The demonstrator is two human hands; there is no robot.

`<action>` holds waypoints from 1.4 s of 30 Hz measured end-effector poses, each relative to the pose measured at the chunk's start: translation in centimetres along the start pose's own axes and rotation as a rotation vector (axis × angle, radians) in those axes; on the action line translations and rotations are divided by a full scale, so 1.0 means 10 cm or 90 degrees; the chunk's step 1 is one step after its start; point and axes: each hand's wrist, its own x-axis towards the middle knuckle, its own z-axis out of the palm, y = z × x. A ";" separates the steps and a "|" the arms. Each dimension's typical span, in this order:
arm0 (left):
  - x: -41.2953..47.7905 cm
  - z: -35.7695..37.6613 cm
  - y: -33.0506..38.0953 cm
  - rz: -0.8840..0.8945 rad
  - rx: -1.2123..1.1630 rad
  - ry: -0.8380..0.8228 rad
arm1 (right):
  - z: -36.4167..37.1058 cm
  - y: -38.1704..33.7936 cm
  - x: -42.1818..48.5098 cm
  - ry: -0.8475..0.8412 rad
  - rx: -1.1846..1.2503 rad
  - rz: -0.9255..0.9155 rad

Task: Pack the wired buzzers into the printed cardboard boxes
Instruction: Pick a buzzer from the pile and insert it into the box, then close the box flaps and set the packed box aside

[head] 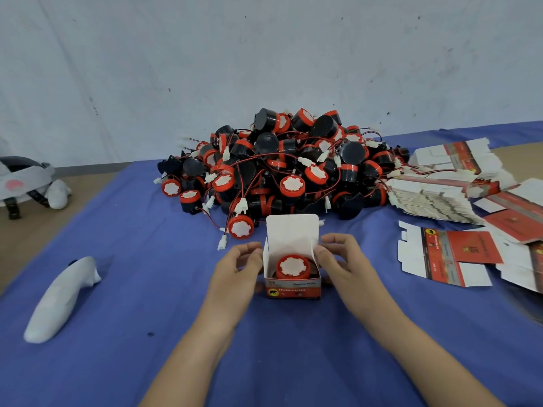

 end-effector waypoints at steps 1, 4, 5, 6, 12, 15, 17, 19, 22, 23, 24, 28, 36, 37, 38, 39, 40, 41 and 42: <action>0.01 0.01 0.00 -0.001 -0.005 -0.006 | 0.00 -0.01 0.02 -0.002 0.010 0.005; 0.04 0.04 -0.02 0.011 0.013 -0.031 | -0.01 -0.01 0.07 -0.018 0.019 0.010; 0.05 0.04 -0.02 0.018 0.027 -0.045 | -0.01 0.00 0.07 -0.028 0.007 0.012; 0.05 0.05 -0.03 0.027 0.038 -0.061 | -0.02 0.01 0.07 -0.039 -0.009 0.012; 0.03 0.09 -0.09 0.075 0.135 -0.122 | 0.02 0.06 0.05 -0.053 -0.080 -0.013; 0.03 0.09 -0.09 0.071 0.131 -0.123 | 0.02 0.06 0.05 -0.055 -0.077 -0.018; 0.04 0.09 -0.07 0.053 0.107 -0.130 | 0.02 0.06 0.05 -0.057 -0.060 -0.018; 0.04 0.10 -0.05 0.043 0.095 -0.129 | 0.02 0.07 0.05 -0.057 -0.042 -0.013; 0.03 0.13 -0.03 0.043 0.088 -0.124 | 0.00 0.07 0.07 -0.067 -0.051 -0.018; 0.03 0.13 -0.02 0.041 0.088 -0.120 | -0.01 0.07 0.07 -0.071 -0.048 -0.018; 0.03 0.12 -0.01 0.038 0.088 -0.115 | -0.01 0.07 0.08 -0.075 -0.042 -0.017; 0.04 0.11 -0.01 0.039 0.084 -0.101 | -0.03 0.03 0.07 -0.084 -0.085 -0.017; 0.08 0.11 -0.05 0.056 0.088 -0.068 | -0.09 0.05 0.03 -0.116 -0.213 -0.042; 0.08 0.11 -0.05 0.055 0.079 -0.071 | -0.11 0.05 0.02 -0.124 -0.214 -0.038; 0.08 0.11 -0.05 0.053 0.069 -0.076 | -0.13 0.06 0.02 -0.129 -0.207 -0.034; 0.08 0.11 -0.04 0.049 0.059 -0.081 | -0.15 0.06 0.02 -0.128 -0.201 -0.030; 0.08 0.10 -0.04 0.043 0.053 -0.085 | -0.17 0.07 0.02 -0.124 -0.208 -0.029; 0.08 0.09 -0.04 0.038 0.054 -0.086 | -0.19 0.08 0.02 -0.122 -0.228 -0.029; 0.09 0.08 -0.04 0.034 0.060 -0.084 | -0.20 0.08 0.02 -0.124 -0.247 -0.032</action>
